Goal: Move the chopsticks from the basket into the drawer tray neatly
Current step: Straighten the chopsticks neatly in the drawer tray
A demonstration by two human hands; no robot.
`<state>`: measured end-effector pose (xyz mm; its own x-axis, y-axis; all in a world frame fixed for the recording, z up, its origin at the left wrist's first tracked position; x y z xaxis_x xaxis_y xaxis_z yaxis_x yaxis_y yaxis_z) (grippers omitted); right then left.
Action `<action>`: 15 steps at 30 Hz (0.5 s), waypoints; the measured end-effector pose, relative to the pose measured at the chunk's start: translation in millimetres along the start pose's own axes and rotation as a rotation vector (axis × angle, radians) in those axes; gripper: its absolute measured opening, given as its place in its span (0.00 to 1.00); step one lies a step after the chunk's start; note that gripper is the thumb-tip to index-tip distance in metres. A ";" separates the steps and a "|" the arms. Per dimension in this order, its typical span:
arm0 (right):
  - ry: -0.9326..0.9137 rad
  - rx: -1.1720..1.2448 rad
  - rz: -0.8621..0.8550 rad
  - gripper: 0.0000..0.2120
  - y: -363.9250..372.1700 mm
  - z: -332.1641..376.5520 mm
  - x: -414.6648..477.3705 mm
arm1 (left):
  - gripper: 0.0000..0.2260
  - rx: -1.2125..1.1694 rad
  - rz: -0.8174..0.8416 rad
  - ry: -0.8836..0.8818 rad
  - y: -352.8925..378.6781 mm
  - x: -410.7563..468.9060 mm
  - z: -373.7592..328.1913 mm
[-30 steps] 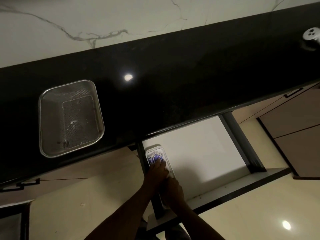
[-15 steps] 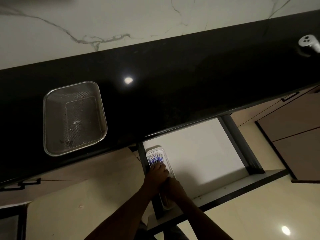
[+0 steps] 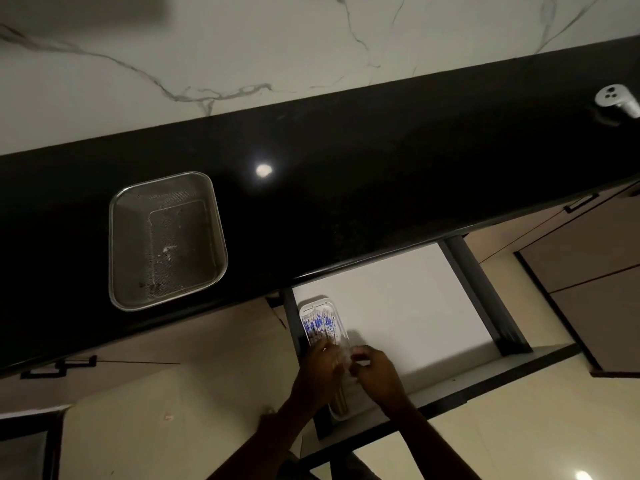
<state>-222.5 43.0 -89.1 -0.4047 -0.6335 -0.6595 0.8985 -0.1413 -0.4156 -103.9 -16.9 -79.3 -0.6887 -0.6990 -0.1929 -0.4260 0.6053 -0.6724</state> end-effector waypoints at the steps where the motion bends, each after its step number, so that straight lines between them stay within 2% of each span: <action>1: 0.026 0.072 -0.029 0.11 -8.8 -6.1 -3.3 | 0.17 -0.117 -0.038 -0.107 0.6 -7.0 4.2; 3: 0.083 0.178 -0.075 0.09 -23.0 -24.0 -9.9 | 0.11 -0.281 -0.091 -0.271 4.0 -23.7 7.1; 5: 0.107 0.153 -0.120 0.11 -34.1 -38.5 -17.2 | 0.09 -0.368 -0.121 -0.356 7.8 -42.5 6.7; 8: 0.093 -0.096 -0.151 0.16 -38.2 -44.6 -21.2 | 0.08 -0.387 -0.171 -0.471 10.3 -71.1 13.4; 11: 0.091 -0.376 -0.069 0.22 -21.0 -42.7 -17.2 | 0.09 -0.390 -0.174 -0.547 15.7 -88.7 17.5; 13: 0.104 -0.509 -0.008 0.21 -7.3 -41.1 -15.3 | 0.14 -0.380 -0.145 -0.569 18.5 -93.5 19.1; 15: 0.095 -0.600 0.006 0.16 1.4 -36.2 -14.3 | 0.15 -0.360 -0.103 -0.574 19.7 -95.3 19.3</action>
<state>-221.6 79.4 -102.9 -0.4381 -0.5585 -0.7044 0.6590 0.3334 -0.6742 -35.3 54.3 -88.0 -0.2562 -0.7909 -0.5557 -0.7095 0.5443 -0.4476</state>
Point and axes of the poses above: each hand's wrist, its own x-axis towards the middle knuckle, its own y-axis out of the palm, z = x × y, the point moved 10 cm from there along x, towards the middle knuckle, and after that the axes turned 7 degrees about y, right-handed, at the moved point
